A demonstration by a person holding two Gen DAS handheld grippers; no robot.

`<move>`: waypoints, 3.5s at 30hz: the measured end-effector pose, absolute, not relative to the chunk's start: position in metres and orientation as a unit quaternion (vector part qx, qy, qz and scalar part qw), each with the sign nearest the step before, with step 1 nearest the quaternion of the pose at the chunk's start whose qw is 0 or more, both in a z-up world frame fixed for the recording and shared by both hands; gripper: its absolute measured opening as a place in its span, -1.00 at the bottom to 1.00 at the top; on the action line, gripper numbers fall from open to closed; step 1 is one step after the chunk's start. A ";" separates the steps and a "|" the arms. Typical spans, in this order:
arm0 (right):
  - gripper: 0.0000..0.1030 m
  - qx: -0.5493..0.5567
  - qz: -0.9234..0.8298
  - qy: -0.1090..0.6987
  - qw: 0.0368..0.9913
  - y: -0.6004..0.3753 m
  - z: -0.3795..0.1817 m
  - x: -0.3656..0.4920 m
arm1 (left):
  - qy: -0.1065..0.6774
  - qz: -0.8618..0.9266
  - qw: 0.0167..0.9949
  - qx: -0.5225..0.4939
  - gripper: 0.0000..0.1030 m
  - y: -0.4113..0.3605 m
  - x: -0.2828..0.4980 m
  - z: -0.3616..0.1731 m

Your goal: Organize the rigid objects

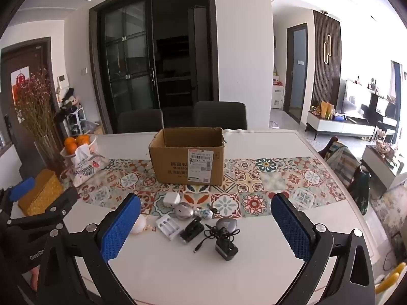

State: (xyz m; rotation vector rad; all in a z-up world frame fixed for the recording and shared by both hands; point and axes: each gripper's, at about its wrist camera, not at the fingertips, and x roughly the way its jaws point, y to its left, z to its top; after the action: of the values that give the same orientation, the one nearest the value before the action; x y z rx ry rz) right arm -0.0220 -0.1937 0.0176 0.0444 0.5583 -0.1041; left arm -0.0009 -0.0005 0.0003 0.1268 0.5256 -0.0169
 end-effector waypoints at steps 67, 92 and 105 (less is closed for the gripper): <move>0.99 0.019 -0.051 0.264 0.963 -0.200 0.026 -0.009 | 0.231 -0.026 0.972 0.045 1.00 0.000 0.007 0.012; 0.99 0.020 -0.044 0.276 0.960 -0.201 0.016 -0.001 | 0.246 -0.024 0.968 0.044 1.00 -0.007 0.016 0.003; 0.99 0.040 -0.019 0.362 0.931 -0.227 -0.042 0.033 | 0.340 -0.030 0.938 0.059 1.00 -0.031 0.041 -0.053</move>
State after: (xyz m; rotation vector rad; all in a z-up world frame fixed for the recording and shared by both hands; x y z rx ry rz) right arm 0.0330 -0.2266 -0.0418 0.0815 0.7411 -0.0383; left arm 0.0410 -0.0312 -0.0528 0.1199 0.6942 -0.0618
